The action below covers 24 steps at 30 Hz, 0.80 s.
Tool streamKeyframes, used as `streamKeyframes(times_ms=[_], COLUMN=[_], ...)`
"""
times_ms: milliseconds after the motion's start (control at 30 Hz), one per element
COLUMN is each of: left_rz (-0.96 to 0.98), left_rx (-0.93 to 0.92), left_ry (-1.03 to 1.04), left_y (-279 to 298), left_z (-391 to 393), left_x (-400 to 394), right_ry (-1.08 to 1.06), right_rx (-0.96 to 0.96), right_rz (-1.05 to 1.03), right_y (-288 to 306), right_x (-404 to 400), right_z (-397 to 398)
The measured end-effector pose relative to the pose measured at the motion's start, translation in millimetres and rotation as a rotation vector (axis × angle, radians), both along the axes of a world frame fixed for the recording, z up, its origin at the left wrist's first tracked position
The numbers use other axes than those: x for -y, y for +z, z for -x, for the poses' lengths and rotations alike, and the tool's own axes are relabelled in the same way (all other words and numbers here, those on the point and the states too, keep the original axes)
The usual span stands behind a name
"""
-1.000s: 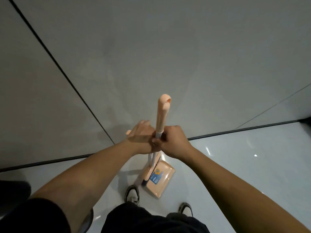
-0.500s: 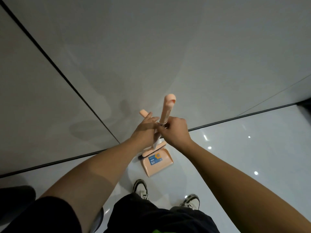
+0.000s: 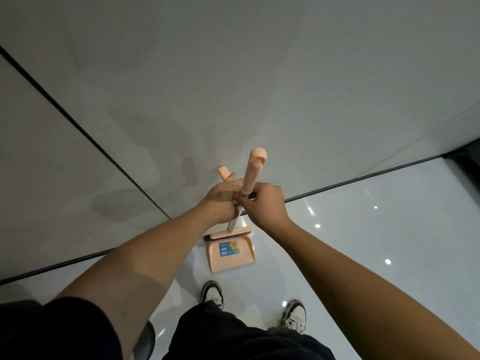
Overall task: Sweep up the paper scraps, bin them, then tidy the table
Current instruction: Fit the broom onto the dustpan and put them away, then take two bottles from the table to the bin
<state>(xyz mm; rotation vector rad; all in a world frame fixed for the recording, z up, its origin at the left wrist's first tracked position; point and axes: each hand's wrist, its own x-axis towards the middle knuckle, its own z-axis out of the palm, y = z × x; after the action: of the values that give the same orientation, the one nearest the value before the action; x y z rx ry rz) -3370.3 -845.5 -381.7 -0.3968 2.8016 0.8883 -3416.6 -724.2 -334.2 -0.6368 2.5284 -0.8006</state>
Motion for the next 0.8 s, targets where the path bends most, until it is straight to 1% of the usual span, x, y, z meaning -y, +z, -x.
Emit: streamKeyframes(times_ms=[33, 100, 200, 300, 367, 467, 600, 700, 800], left_rz=[-0.025, 0.016, 0.053, 0.191, 0.233, 0.232, 0.261, 0.27, 0.277], left_rx=[-0.017, -0.049, 0.024, 0.139, 0.197, 0.19, 0.156, 0.125, 0.074], left_ry=[0.021, 0.051, 0.162, 0.19, 0.19, 0.18, 0.107, -0.007, -0.153], left_y=[1.3, 5.2, 16.3, 27.3, 33.0, 43.1, 53.7, 59.8, 64.5], left_z=[-0.7, -6.6, -21.7, -37.6, -48.4, -52.8, -20.8, 24.6, 78.8], left_x=[-3.2, -1.6, -4.1, -17.8, -37.1, -83.9, -161.8, -230.5, -313.0], right_ry=[0.01, 0.032, 0.054, 0.096, 0.122, 0.154, 0.148, 0.054, -0.101], right_rx=[-0.005, -0.011, 0.036, 0.043, 0.049, 0.058, 0.063, 0.076, 0.064], right_rz=[-0.006, -0.019, -0.029, -0.073, -0.099, -0.118, -0.123, -0.129, -0.129], right_y=[0.1, 0.3, -4.1, -9.6, -11.5, -8.8, -3.5, 1.3, 6.1], right_x=[-1.1, -4.7, -17.3, -44.6, -70.5, -117.1, -202.4, -283.3, -375.7], right_z=[1.9, 6.1, 10.4, 13.9, 15.9, 22.3, 41.8, 63.5, 85.2])
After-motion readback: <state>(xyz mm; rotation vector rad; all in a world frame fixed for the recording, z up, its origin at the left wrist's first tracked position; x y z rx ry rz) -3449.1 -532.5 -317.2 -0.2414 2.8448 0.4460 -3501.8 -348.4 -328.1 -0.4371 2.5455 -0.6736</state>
